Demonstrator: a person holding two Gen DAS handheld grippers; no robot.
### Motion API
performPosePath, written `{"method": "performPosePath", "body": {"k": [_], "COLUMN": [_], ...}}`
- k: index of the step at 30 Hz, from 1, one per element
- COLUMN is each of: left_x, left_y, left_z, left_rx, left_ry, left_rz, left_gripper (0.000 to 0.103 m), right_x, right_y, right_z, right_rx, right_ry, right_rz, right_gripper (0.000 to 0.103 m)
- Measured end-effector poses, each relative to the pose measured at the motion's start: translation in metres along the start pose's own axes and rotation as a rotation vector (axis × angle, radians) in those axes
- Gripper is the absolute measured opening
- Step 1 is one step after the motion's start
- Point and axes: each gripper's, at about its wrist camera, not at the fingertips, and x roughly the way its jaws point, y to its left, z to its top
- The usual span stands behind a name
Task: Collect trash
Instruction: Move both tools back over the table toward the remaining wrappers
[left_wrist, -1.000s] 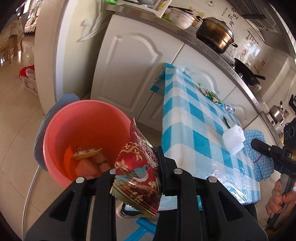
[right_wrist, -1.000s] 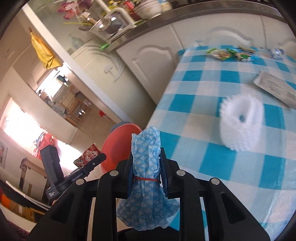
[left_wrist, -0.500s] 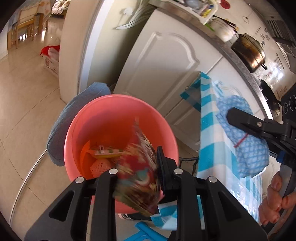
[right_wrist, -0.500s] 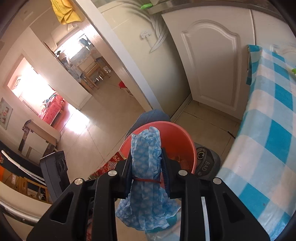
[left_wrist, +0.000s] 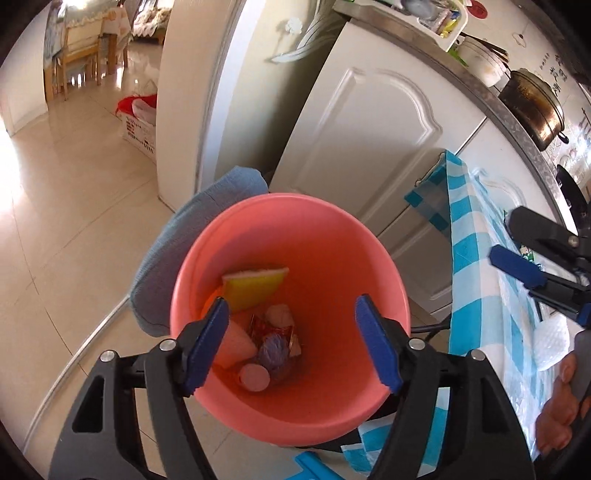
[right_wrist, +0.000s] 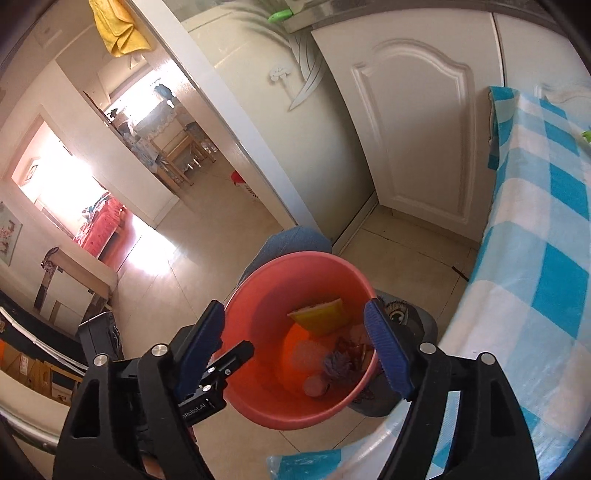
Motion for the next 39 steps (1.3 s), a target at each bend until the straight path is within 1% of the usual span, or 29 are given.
{"method": "performPosePath", "body": {"k": [1, 3, 7, 14, 19, 24, 28, 30, 34, 39], "left_x": [-0.002, -0.009, -0.018, -0.026, -0.024, -0.019, -0.011, -0.005, 0.006, 0.028], "left_y": [-0.002, -0.006, -0.019, -0.064, -0.102, -0.139, -0.170, -0.188, -0.232, -0.292], "left_z": [0.000, 0.000, 0.005, 0.021, 0.028, 0.033, 0.037, 0.040, 0.049, 0.057], "left_rx": [0.011, 0.028, 0.076, 0.123, 0.156, 0.196, 0.242, 0.264, 0.316, 0.381], "left_ry": [-0.008, -0.026, -0.035, -0.024, -0.002, 0.023, 0.036, 0.046, 0.039, 0.030], "left_rz": [0.006, 0.009, -0.019, -0.118, -0.145, -0.162, -0.177, -0.188, -0.220, -0.266], "left_gripper": [0.079, 0.080, 0.082, 0.083, 0.087, 0.088, 0.088, 0.088, 0.088, 0.088], "right_x": [-0.008, -0.028, -0.066, -0.124, -0.159, -0.192, -0.221, -0.234, -0.250, -0.253], "right_y": [-0.003, -0.009, -0.022, -0.055, -0.082, -0.124, -0.166, -0.188, -0.231, -0.281], "right_z": [-0.001, -0.004, -0.014, -0.026, -0.034, -0.042, -0.051, -0.053, -0.047, -0.023], "right_rx": [-0.008, -0.026, -0.041, -0.022, 0.021, 0.091, 0.179, 0.214, 0.267, 0.305], "right_ry": [-0.017, -0.057, -0.127, -0.219, -0.268, -0.329, -0.376, -0.391, -0.393, -0.360], "right_rz": [-0.011, -0.035, -0.085, -0.150, -0.202, -0.257, -0.287, -0.324, -0.372, -0.399], "right_gripper": [0.080, 0.081, 0.081, 0.082, 0.083, 0.083, 0.083, 0.083, 0.083, 0.083]}}
